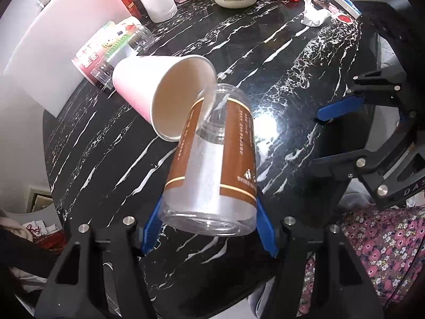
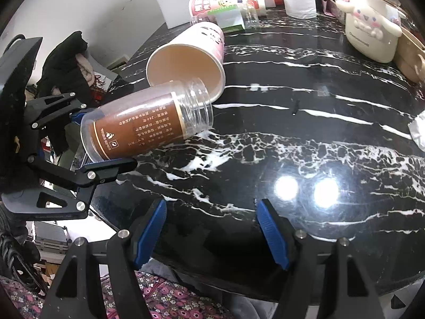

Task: Flip cup upside down
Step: 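Turn the jar vertical with the left gripper, one end facing the table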

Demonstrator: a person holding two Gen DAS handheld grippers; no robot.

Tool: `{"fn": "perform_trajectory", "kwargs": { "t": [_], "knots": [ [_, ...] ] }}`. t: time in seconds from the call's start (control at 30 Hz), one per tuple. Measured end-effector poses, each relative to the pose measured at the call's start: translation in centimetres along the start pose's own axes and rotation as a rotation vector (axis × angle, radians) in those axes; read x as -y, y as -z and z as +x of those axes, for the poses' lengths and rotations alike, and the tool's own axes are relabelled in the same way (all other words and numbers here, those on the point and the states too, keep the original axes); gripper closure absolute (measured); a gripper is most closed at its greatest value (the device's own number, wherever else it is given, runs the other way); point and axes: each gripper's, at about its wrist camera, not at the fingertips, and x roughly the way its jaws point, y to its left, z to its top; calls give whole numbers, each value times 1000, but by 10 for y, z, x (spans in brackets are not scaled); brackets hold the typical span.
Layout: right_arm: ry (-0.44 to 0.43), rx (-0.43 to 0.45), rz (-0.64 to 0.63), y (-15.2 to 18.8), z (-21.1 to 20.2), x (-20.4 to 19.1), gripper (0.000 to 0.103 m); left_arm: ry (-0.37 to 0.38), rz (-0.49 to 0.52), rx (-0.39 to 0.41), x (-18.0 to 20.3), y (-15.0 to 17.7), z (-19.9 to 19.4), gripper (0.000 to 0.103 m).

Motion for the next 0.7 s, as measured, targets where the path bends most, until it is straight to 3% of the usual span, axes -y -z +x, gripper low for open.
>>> {"fn": "perform_trajectory", "kwargs": {
  "t": [0.7],
  "knots": [
    [-42,39,-26,-11,-5,-9,32,45,-83,-75,-21,-6,-31,44]
  ]
}}
